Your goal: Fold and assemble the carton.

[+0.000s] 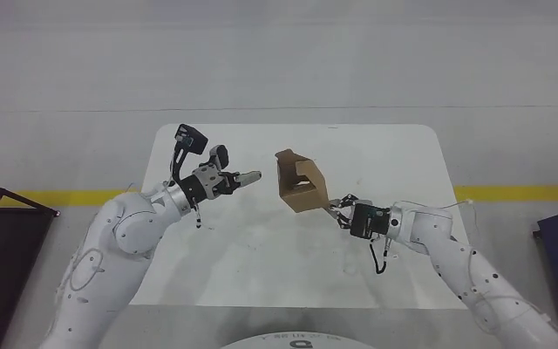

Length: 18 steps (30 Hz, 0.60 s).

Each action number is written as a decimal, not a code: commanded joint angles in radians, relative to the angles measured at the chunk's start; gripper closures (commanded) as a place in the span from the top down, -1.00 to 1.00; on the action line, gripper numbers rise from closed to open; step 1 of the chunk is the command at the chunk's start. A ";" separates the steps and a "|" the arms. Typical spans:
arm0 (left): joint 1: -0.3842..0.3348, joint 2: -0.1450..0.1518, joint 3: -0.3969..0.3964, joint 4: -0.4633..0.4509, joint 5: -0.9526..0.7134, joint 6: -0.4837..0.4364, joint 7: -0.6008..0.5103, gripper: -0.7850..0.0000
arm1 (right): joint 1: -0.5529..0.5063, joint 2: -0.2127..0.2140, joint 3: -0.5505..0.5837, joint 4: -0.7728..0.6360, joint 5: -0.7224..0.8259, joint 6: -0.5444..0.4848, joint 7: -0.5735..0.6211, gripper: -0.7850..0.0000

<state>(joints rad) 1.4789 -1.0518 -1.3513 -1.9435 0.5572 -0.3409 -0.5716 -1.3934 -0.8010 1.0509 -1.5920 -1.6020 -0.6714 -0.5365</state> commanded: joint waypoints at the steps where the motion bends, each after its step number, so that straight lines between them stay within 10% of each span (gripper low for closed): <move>1: 0.000 0.000 0.001 -0.001 0.004 0.001 0.000 1.00 | 0.000 0.000 0.000 0.000 0.000 0.000 0.000 -1.00; 18: -0.055 -0.013 0.100 0.007 0.144 0.109 0.010 1.00 | -0.003 -0.013 -0.013 -0.011 0.002 0.007 0.034 -1.00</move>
<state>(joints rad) 1.4261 -1.0639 -1.2533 -1.9405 0.6948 -0.2395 -0.5643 -1.3967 -0.8140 1.0378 -1.6028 -1.5988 -0.6636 -0.5019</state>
